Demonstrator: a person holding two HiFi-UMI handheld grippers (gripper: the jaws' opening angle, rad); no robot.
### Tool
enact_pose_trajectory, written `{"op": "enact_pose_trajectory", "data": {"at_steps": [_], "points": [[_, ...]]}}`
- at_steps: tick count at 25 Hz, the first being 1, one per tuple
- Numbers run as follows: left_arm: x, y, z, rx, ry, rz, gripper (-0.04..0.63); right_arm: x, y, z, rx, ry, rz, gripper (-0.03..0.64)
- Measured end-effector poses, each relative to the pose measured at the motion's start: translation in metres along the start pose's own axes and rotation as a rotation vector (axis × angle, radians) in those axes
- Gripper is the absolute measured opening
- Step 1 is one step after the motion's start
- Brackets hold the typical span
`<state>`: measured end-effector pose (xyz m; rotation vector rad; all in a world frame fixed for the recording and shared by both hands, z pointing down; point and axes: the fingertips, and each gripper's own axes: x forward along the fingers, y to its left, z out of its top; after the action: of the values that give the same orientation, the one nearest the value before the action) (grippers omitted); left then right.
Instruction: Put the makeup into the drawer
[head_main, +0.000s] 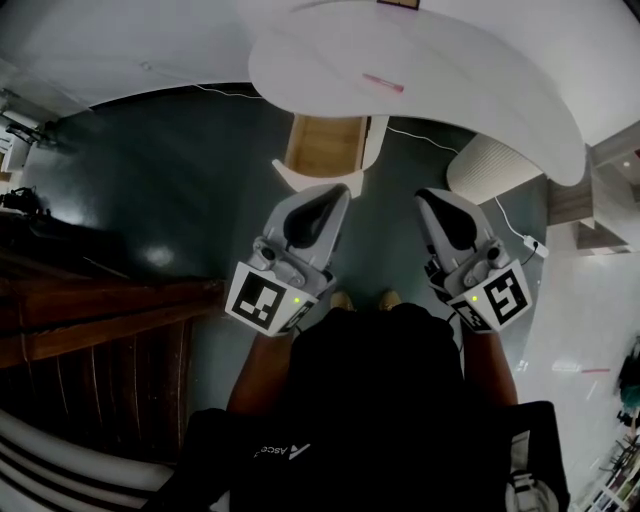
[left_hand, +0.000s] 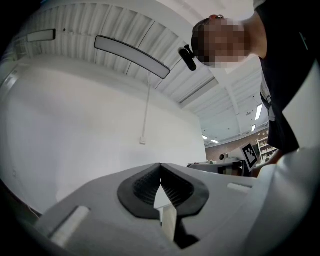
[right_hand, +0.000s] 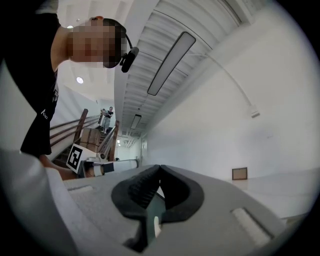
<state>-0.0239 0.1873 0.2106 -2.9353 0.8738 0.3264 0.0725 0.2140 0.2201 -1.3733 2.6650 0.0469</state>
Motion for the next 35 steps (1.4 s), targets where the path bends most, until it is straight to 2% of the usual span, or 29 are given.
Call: {"op": "enact_pose_trajectory", "data": {"at_steps": [7,15,22,28,35], "points": [[-0.004,0.031,-0.007,-0.019,-0.014,-0.019,0.011,0.025,-0.005,-0.009,-0.052,0.043,-0.036,0.003],[0.021,0.063,-0.019,-0.017,-0.011,-0.006,0.011,0.062,-0.047,-0.019,-0.125,0.086,-0.036,0.003],[0.080,0.103,-0.037,0.004,0.004,0.063,0.011,0.105,-0.114,-0.032,-0.155,0.099,0.025,0.003],[0.143,0.143,-0.074,0.007,0.058,0.143,0.011,0.140,-0.205,-0.071,-0.171,0.203,0.051,0.003],[0.196,0.180,-0.099,0.032,0.085,0.230,0.011,0.183,-0.276,-0.120,-0.183,0.349,0.134,0.003]]}}
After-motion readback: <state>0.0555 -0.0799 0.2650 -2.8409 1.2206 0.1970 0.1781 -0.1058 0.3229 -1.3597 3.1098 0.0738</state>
